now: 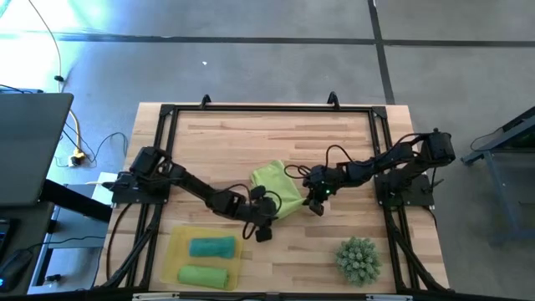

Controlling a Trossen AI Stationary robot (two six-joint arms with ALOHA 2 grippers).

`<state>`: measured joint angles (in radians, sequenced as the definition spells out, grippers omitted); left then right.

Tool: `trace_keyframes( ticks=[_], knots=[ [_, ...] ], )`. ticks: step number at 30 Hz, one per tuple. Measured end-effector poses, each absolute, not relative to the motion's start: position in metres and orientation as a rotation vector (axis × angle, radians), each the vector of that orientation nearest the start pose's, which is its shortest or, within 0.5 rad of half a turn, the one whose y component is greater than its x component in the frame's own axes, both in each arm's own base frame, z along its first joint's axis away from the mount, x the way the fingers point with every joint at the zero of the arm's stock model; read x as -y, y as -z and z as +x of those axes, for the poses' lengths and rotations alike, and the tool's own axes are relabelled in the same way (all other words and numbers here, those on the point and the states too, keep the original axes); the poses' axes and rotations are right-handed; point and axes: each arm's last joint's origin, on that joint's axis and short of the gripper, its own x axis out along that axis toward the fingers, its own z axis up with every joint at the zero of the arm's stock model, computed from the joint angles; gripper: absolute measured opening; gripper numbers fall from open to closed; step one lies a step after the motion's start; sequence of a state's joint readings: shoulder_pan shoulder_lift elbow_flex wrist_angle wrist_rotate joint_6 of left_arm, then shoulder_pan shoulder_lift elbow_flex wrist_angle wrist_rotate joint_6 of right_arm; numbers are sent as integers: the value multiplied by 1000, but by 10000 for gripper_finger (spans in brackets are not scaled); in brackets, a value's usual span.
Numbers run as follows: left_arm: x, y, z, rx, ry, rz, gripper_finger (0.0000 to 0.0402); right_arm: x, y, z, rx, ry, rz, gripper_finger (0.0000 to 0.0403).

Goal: Roll microfiber towels into tight, uniform cylinder then place into a basket
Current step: Roll the light green microfiber towel

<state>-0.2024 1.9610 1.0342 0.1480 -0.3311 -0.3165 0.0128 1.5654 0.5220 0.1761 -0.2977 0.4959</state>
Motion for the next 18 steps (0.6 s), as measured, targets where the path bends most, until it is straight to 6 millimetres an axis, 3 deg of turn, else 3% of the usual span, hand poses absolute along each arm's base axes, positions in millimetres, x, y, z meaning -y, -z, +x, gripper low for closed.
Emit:
trace_keyframes(
  ticks=[5,10,12,18],
  knots=[
    [58,-113,372,-799,-342,-243,100,-12,-114,256,-912,-76,580,0],
    [55,-109,368,-821,-390,-370,21,-12,-114,257,-902,-91,555,0],
    [55,-108,368,-816,-370,-427,9,-12,-114,257,-900,-108,521,3],
    [56,-109,370,-852,-226,-586,4,-12,-117,257,-884,-196,347,69]
  ],
)
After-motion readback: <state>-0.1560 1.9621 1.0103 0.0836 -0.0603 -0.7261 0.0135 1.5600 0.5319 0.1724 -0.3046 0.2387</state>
